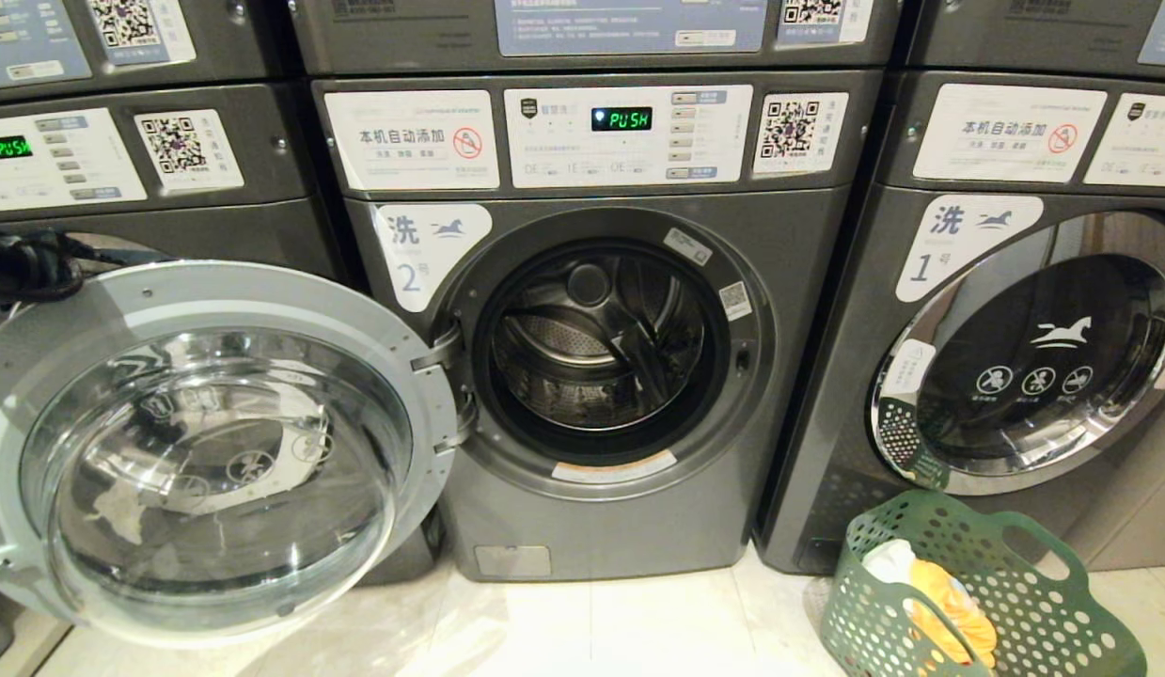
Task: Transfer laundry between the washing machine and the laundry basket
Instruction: Close the washing machine door with the left hand
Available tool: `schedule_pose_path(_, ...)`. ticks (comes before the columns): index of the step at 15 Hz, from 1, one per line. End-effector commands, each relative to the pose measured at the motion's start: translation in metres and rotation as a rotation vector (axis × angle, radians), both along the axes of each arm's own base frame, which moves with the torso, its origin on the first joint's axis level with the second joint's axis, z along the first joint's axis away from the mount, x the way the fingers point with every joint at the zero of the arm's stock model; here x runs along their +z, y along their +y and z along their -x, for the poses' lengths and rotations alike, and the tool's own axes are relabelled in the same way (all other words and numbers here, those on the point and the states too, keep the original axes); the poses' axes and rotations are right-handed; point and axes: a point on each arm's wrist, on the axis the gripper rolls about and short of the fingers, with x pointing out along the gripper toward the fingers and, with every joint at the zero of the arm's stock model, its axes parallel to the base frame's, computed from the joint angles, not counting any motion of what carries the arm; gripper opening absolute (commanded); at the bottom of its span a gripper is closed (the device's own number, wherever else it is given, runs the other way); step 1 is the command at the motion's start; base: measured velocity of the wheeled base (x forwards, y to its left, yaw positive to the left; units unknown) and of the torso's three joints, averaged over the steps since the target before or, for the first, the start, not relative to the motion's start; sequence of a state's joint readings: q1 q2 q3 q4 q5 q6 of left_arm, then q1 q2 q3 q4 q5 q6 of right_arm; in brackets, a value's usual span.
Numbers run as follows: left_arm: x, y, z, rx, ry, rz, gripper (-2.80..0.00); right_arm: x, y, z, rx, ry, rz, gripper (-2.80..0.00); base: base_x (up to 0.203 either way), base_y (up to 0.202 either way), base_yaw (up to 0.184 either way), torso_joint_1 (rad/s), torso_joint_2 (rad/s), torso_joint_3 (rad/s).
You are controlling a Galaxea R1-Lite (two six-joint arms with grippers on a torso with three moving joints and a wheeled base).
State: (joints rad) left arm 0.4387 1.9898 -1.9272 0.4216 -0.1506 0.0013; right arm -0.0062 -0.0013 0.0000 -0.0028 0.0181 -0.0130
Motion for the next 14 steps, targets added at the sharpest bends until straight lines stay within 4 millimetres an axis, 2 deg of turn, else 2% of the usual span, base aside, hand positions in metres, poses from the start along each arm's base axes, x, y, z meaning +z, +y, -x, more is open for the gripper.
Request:
schedule_pose_path(1, -0.004, -0.006, 0.006, -0.016, 0.072, 0.039, -2.8, 0.0, 0.0, 0.0, 0.0, 0.001, 0.001, -2.8, 0.0, 0.0, 0.0, 0.0, 0.0, 0.0)
schedule_pose_path(6, 0.019, -0.051, 0.052, -0.114, 0.224, 0.129, -2.8, 0.0, 0.0, 0.0, 0.0, 0.001, 0.001, -2.8, 0.0, 0.0, 0.0, 0.0, 0.0, 0.0)
schedule_pose_path(9, 0.035, -0.095, 0.093, -0.258, 0.332, 0.207, -2.8, 0.0, 0.0, 0.0, 0.0, 0.001, 0.001, -2.8, 0.0, 0.0, 0.0, 0.0, 0.0, 0.0)
schedule_pose_path(10, 0.037, -0.11, 0.102, -0.308, 0.364, 0.219, -2.8, 0.0, 0.0, 0.0, 0.0, 0.001, 0.001, -2.8, 0.0, 0.0, 0.0, 0.0, 0.0, 0.0)
schedule_pose_path(12, 0.039, -0.133, 0.112, -0.384, 0.405, 0.228, -2.8, 0.0, 0.0, 0.0, 0.0, 0.001, 0.001, -2.8, 0.0, 0.0, 0.0, 0.0, 0.0, 0.0)
schedule_pose_path(14, 0.037, -0.164, 0.114, -0.477, 0.439, 0.244, -2.8, 0.0, 0.0, 0.0, 0.0, 0.001, 0.001, -2.8, 0.0, 0.0, 0.0, 0.0, 0.0, 0.0)
